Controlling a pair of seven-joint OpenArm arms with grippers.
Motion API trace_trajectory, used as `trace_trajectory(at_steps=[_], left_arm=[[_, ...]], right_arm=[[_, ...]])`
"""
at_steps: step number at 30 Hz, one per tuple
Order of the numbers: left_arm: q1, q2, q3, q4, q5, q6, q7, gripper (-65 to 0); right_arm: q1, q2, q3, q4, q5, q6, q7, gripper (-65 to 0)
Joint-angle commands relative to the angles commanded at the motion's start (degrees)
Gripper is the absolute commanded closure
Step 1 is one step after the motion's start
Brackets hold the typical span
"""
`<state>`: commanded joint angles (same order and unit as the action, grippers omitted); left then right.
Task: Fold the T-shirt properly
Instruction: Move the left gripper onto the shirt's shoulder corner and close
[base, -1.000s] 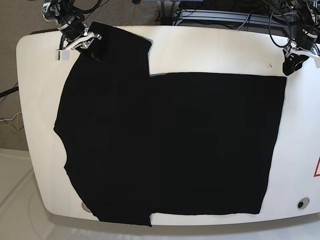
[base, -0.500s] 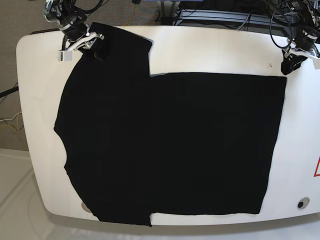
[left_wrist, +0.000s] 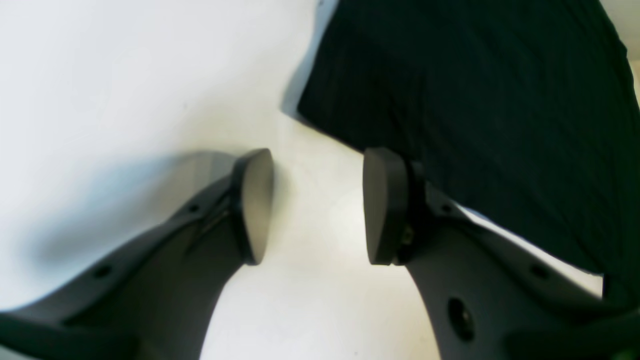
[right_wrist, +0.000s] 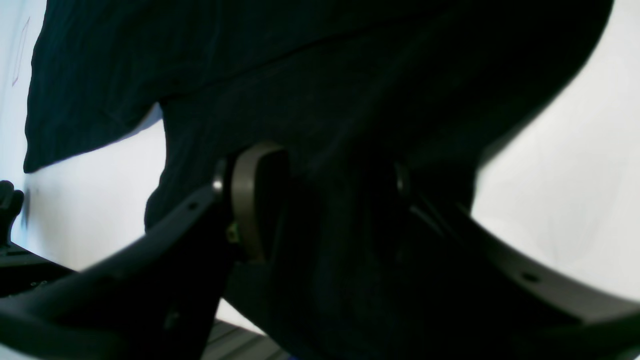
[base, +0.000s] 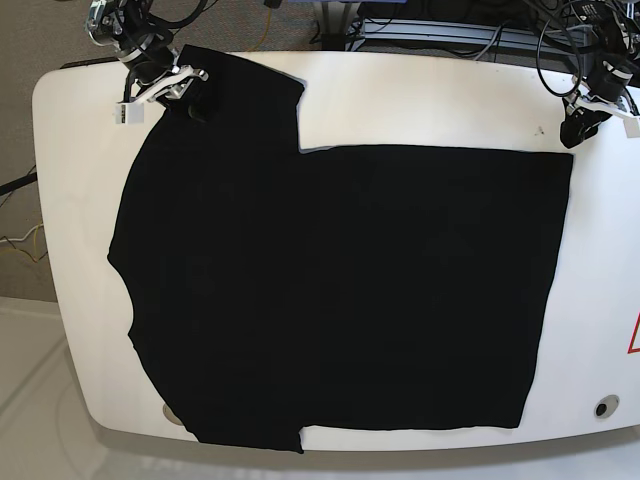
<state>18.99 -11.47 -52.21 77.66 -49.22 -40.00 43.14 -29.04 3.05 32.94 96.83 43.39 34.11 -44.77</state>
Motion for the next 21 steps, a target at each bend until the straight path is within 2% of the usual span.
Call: trace_trajectory(at_steps=[21], left_arm=[[-0.18,0.17,-0.6,-0.89,0.0,0.0,-1.1,-32.4]], right_arm=[[0.95,-0.15,0.55,-0.34,-0.27,0.38,0.3,-29.2]])
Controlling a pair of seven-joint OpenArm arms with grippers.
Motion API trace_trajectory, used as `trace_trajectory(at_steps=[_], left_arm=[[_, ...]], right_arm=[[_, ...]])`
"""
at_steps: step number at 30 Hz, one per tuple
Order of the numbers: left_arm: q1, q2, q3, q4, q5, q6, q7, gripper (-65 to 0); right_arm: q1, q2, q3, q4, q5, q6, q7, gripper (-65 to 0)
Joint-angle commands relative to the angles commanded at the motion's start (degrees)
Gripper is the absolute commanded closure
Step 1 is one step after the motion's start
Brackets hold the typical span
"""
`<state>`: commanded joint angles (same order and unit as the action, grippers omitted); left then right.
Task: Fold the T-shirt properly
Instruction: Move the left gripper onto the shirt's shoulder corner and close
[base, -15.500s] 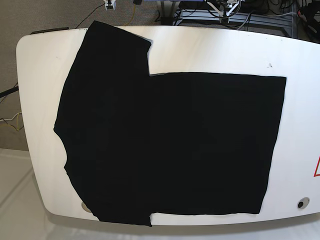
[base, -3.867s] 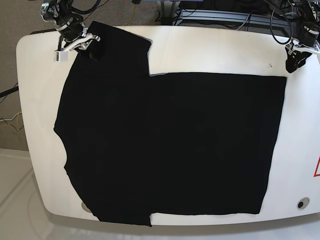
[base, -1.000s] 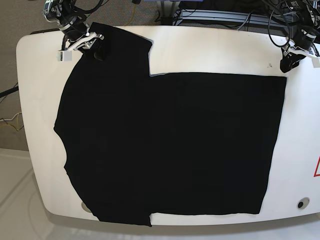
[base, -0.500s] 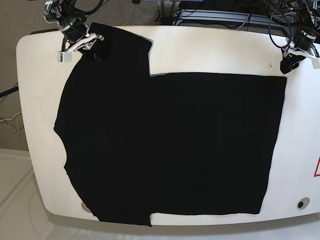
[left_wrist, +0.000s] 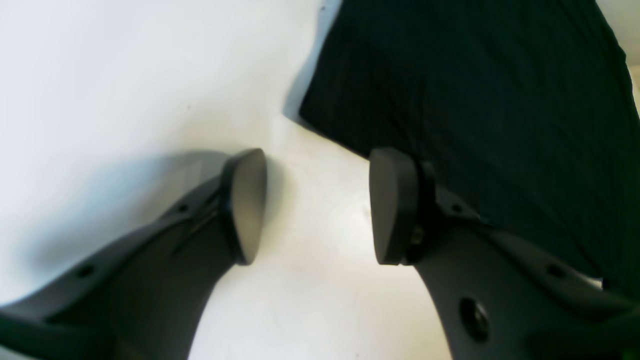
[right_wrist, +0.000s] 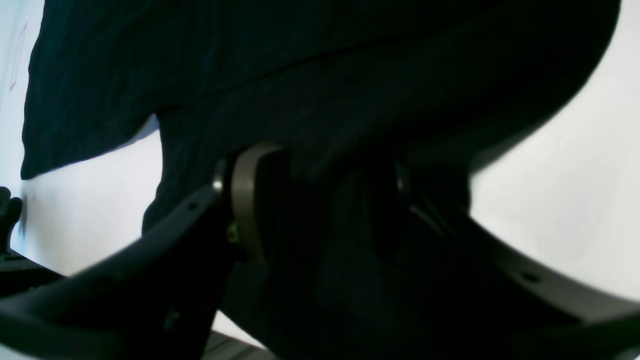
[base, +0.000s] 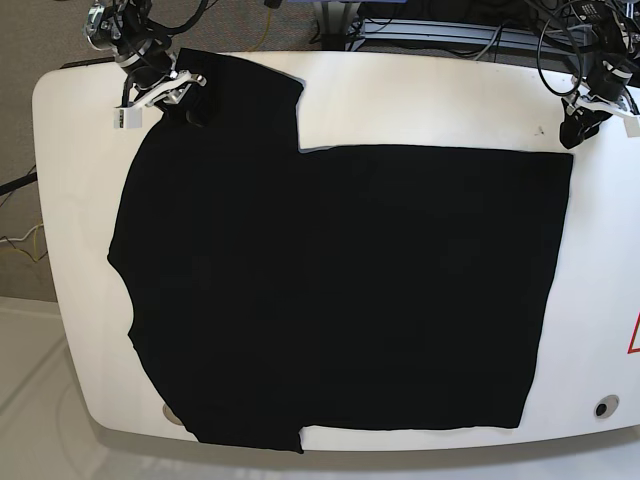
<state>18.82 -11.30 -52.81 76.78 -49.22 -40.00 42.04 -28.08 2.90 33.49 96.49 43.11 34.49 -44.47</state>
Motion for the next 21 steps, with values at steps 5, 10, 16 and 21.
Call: trace_trajectory(at_steps=[5,10,16,21], left_arm=[[-0.45,0.04,0.06,-0.4,0.18,0.0,0.11,-32.2],[-1.96,0.88,-0.36,-1.29,0.54,0.0,1.59,-29.9],[-2.55,1.33,-0.31,-1.74,0.6,0.0,2.04,-29.6],[-3.15,1.32,0.11,-1.88,0.63,0.0,1.8,-30.0]], right_arm=[[0.08,0.01,-0.14,-0.44,-0.17,-0.02,0.21,-29.1],[0.2,0.04,-0.03,-0.74,0.1,0.38,0.34,-28.9],[-0.08,0.03,-0.03,-0.53,0.17,0.52,0.37,-28.9],[-0.29,0.08,-0.02,-0.63,0.16,0.56,0.22,-28.9]])
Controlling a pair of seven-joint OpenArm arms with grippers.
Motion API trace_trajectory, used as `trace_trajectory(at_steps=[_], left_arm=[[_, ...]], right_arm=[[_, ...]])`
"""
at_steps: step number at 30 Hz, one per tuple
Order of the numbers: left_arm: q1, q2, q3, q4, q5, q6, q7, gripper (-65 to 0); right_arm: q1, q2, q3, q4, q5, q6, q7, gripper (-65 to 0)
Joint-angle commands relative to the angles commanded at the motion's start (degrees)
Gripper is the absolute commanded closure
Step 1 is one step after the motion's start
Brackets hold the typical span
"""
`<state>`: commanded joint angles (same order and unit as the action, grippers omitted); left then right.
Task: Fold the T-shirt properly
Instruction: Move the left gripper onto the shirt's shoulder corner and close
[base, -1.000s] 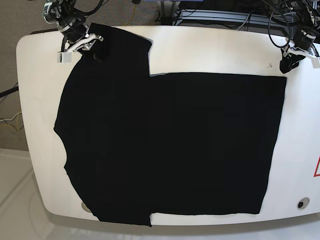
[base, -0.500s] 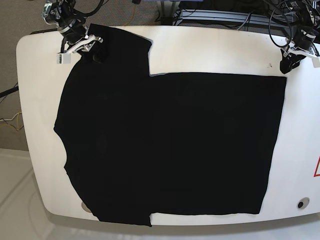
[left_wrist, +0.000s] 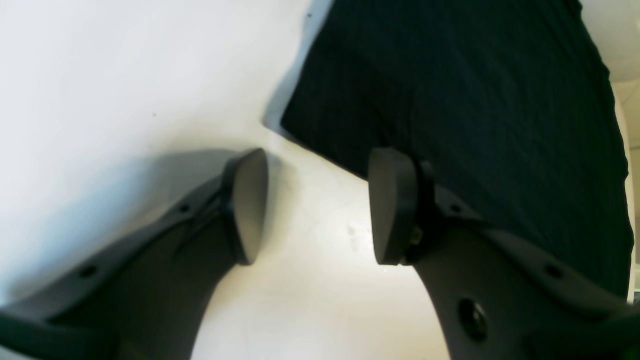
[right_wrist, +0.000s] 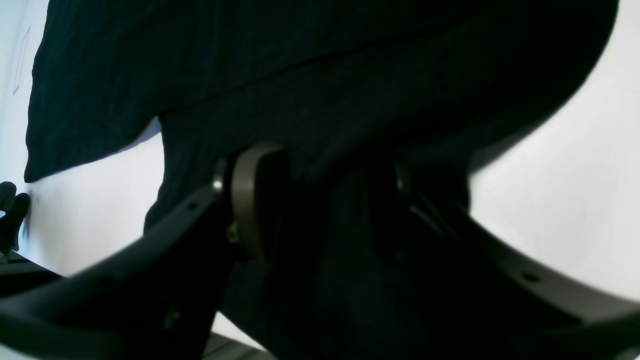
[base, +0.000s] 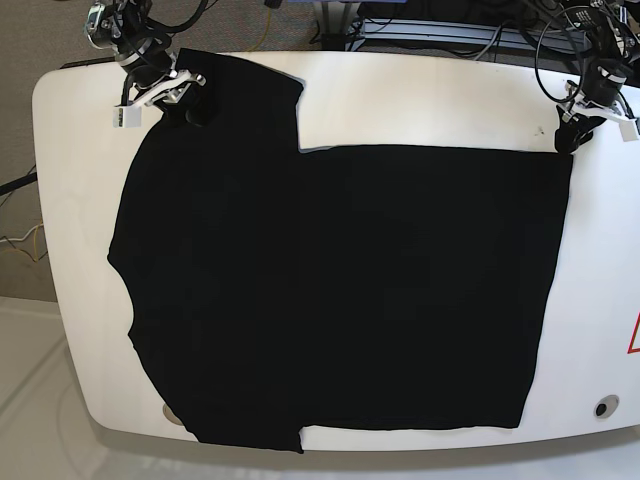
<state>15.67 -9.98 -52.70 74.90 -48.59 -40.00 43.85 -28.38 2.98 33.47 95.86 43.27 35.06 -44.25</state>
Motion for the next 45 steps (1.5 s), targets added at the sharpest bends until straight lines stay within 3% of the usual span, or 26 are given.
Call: trace_trajectory(at_steps=[12,22,30,32,34,38,45], left_arm=[[-1.47,0.25,-0.07,-0.23,1.28,0.0,-1.1,-30.6],[-2.43,0.68,1.16,-1.33,6.37,0.0,-3.66,-31.6],[-2.55,0.83,1.2,-2.22,6.3,0.0,-3.4,-30.2],[-2.54,0.81,1.13,-2.28,5.88,0.0,-2.86,-27.5],[-2.86,0.75,0.89,-2.07,5.72,0.0,-1.61,-14.8],[-3.27,0.81,1.11,-2.14,6.1,0.0,-0.64,-1.6],[-4.95,0.94,1.47,-2.26,9.47,0.0,0.11,0.0]], right_arm=[[0.15,0.02,-0.02,-0.36,-0.2,0.29,-0.16,-29.1],[0.09,-0.04,0.06,-0.38,-0.18,0.34,0.01,-29.2],[0.08,-0.08,0.07,-0.4,-0.59,0.37,-0.16,-29.3],[0.16,-0.09,0.05,-0.41,-0.69,0.38,-0.07,-29.3],[0.11,-0.16,0.08,-0.57,-0.64,0.22,-0.23,-29.3],[0.21,-0.22,0.24,-0.46,-0.56,0.31,-0.24,-29.3],[0.25,-0.25,0.36,-0.5,-0.11,0.37,0.08,-29.2]])
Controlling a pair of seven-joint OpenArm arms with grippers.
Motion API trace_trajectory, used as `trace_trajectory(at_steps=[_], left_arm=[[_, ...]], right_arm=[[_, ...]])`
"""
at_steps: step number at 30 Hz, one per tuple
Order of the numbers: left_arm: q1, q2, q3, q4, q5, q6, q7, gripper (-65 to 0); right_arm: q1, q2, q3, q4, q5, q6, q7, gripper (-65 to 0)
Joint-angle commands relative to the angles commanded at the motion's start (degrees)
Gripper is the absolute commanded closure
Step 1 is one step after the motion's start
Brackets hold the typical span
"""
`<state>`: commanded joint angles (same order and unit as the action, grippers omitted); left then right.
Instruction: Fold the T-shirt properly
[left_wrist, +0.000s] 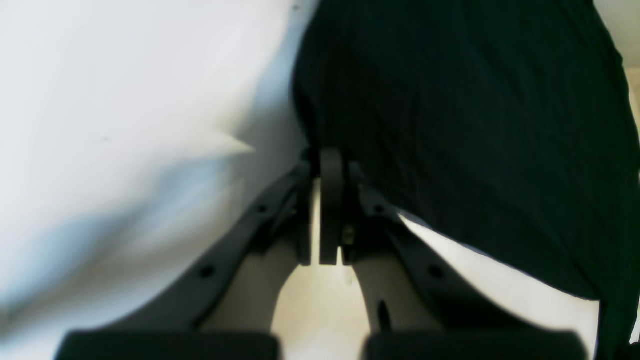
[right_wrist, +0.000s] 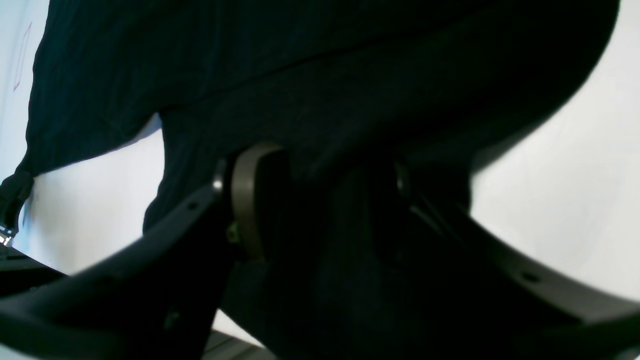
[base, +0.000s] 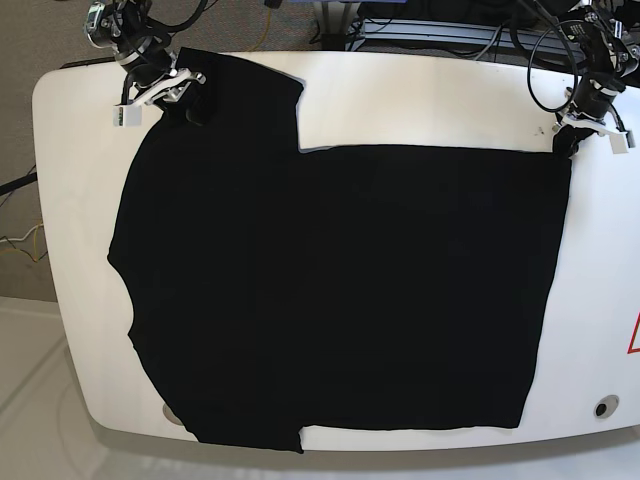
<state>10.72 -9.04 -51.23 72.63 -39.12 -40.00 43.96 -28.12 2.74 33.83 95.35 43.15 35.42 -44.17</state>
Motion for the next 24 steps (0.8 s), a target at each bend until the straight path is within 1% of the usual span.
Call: trace_trajectory(at_steps=[1,5,9,11,23,24], left_arm=[[-0.33,-0.09,0.06,-0.18,1.16,0.0,0.62,0.0],[-0.78,-0.13,-0.17,-0.06,2.59,0.0,0.54,0.0],[-0.9,-0.17,-0.31,0.01,3.42,0.0,0.55,0.0],[0.11,-0.25,-0.22,0.0,3.51,0.0,-0.41,0.0],[0.42,-0.33,-0.18,-0.22,0.01,0.0,-0.92,0.0],[0.22,-0.4,-0.07,-0.19,-0.55,0.0,-0.48,0.0]], right_arm=[[0.01,0.01,-0.02,-0.04,0.0,0.03,0.15,-29.1],[0.0,0.05,-0.07,0.0,-0.03,0.04,0.0,-29.0],[0.1,0.05,-0.15,-0.07,-0.1,-0.06,-0.03,-29.1],[0.01,0.15,-0.27,-0.25,0.1,-0.13,0.23,-29.5],[0.18,0.26,-0.26,0.81,-0.49,0.02,0.7,-29.3],[-0.17,0.24,-0.34,2.21,-0.98,-0.04,0.64,-29.8]])
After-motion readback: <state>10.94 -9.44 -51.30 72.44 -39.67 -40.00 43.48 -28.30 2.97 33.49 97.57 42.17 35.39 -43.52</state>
